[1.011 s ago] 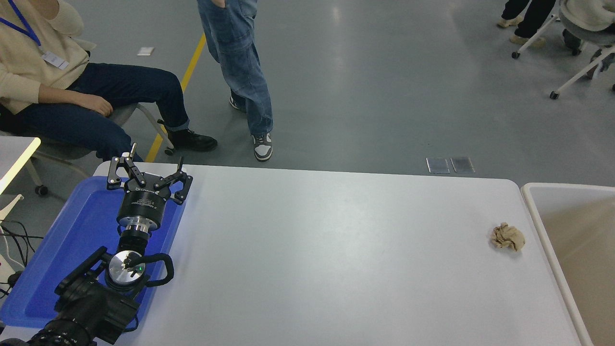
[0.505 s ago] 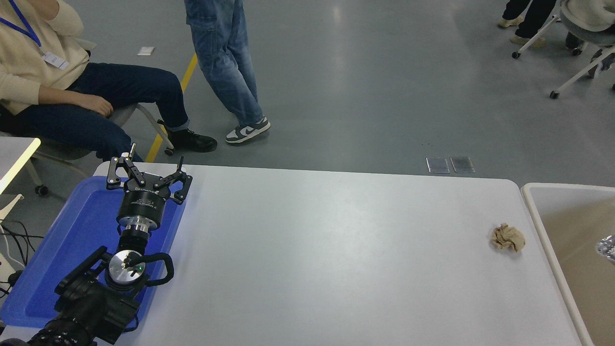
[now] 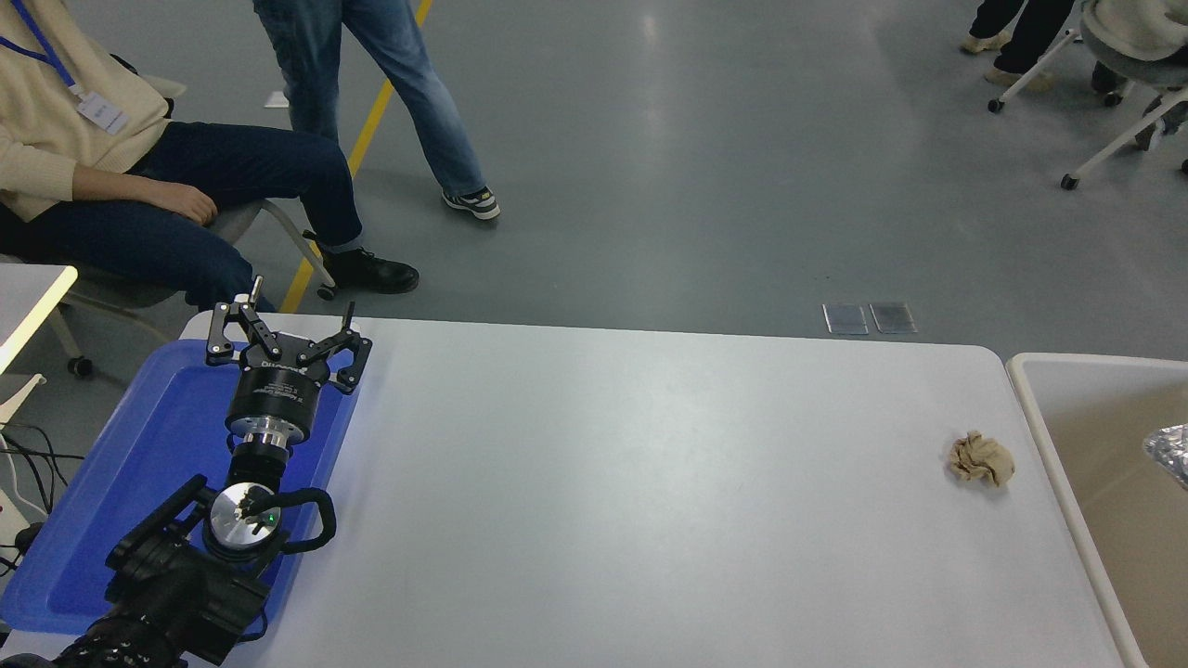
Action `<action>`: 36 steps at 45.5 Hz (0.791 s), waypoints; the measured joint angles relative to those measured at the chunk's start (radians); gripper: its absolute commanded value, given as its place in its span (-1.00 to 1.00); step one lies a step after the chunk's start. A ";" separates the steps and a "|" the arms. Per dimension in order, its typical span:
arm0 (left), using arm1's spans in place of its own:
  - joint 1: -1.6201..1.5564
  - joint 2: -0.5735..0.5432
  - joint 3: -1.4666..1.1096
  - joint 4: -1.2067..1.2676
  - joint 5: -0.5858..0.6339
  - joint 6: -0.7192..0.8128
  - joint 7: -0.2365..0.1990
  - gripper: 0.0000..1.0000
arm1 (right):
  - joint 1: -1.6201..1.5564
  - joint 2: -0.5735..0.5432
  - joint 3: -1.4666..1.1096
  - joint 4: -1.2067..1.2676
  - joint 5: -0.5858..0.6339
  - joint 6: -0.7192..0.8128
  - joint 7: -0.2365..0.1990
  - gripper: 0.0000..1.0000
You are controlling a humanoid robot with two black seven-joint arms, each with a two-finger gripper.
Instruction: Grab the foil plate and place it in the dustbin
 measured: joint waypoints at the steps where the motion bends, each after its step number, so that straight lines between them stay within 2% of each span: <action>1: 0.000 0.000 0.000 0.000 0.000 0.000 0.000 1.00 | -0.013 0.017 0.014 -0.024 0.001 -0.005 0.000 -1.00; 10: 0.000 0.000 0.000 0.000 0.000 0.000 0.000 1.00 | -0.073 0.093 0.070 -0.123 0.010 -0.036 0.000 -1.00; 25: 0.000 0.000 0.000 0.000 0.000 0.000 0.000 1.00 | -0.120 0.139 0.098 -0.171 0.018 -0.083 0.001 -1.00; 27: 0.000 0.000 0.000 0.000 0.000 0.000 -0.001 1.00 | -0.124 0.141 0.098 -0.173 0.018 -0.085 0.001 -0.66; 30: 0.000 0.000 0.000 0.000 0.000 0.000 -0.001 1.00 | -0.128 0.144 0.097 -0.176 0.015 -0.089 0.001 0.06; 31: 0.000 0.000 0.000 0.000 0.000 0.000 -0.001 1.00 | -0.129 0.145 0.096 -0.176 0.014 -0.090 0.001 0.24; 33: 0.000 0.000 0.000 0.000 0.000 0.000 -0.001 1.00 | -0.132 0.146 0.094 -0.178 0.012 -0.092 0.001 0.47; 36: 0.000 0.000 0.000 0.000 0.000 0.000 -0.001 1.00 | -0.134 0.146 0.093 -0.180 0.009 -0.099 0.001 0.55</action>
